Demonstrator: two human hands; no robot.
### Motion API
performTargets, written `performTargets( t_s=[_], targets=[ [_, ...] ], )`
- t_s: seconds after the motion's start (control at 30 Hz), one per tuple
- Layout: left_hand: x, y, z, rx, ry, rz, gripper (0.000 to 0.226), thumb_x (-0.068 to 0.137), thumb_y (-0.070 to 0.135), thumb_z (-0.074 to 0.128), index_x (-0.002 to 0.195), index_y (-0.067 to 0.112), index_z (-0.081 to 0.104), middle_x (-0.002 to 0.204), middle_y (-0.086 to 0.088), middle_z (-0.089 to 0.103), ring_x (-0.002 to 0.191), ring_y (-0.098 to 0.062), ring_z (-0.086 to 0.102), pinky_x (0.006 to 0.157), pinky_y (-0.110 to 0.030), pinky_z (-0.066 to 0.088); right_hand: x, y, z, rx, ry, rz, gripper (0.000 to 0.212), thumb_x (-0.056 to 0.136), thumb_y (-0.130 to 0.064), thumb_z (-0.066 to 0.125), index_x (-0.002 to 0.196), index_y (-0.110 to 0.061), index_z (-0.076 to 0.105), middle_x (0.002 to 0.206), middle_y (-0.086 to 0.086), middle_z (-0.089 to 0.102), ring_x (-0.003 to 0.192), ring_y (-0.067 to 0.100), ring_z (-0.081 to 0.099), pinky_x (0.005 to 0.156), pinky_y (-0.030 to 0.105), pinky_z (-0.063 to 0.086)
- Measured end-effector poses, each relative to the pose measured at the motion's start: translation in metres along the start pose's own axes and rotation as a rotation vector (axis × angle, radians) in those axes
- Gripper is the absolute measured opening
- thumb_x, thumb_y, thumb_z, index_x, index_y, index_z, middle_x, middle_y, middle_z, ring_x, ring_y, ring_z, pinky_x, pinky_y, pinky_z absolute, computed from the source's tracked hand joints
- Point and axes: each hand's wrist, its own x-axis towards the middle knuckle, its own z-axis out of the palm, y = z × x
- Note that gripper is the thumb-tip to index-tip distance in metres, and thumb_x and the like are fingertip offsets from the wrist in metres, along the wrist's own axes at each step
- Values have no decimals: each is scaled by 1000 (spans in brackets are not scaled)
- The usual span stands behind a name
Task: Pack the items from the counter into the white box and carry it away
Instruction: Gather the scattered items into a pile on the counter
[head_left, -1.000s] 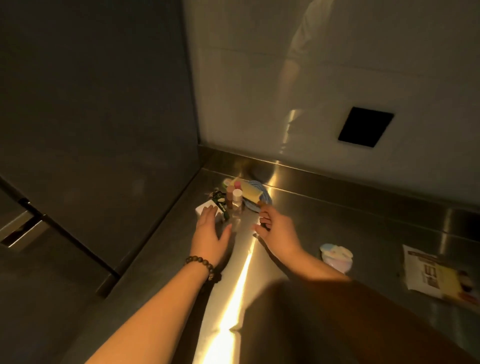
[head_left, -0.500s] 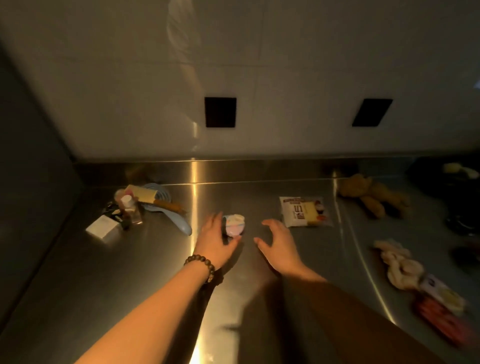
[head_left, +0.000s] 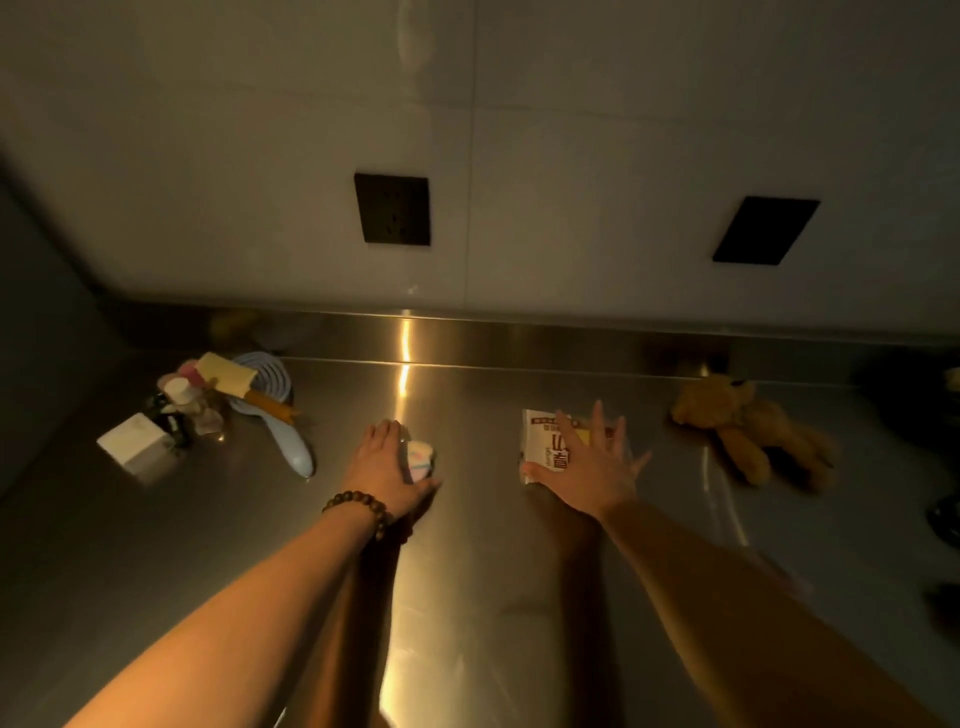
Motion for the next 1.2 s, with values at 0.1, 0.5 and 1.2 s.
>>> performTargets(
  t_s=[0.1, 0.5, 1.2],
  targets=[
    [-2, -1, 1, -37, 10, -18, 74, 65, 50, 77, 123, 16, 45, 119, -5, 51, 111, -23, 47, 92, -35, 42, 9, -1, 7, 25, -44, -21, 99, 64, -94, 28, 145, -50, -8, 159, 4, -22, 142, 43, -20, 105, 74, -3],
    [-47, -45, -43, -126, 228, -140, 73, 70, 48, 73, 129, 15, 45, 123, -4, 49, 115, -23, 45, 95, -33, 38, 20, -106, 38, -139, -69, -479, 85, 76, -84, 29, 142, -53, -15, 160, -1, -16, 145, 37, -17, 111, 64, 2],
    [-56, -159, -79, -90, 239, -299, 78, 74, 46, 72, 137, 15, 39, 141, -8, 40, 129, -24, 34, 106, -35, 30, 17, -191, 74, -252, 37, -715, 68, 95, -51, 23, 139, -41, -27, 159, -3, -20, 141, 22, -28, 114, 47, -20]
  ],
)
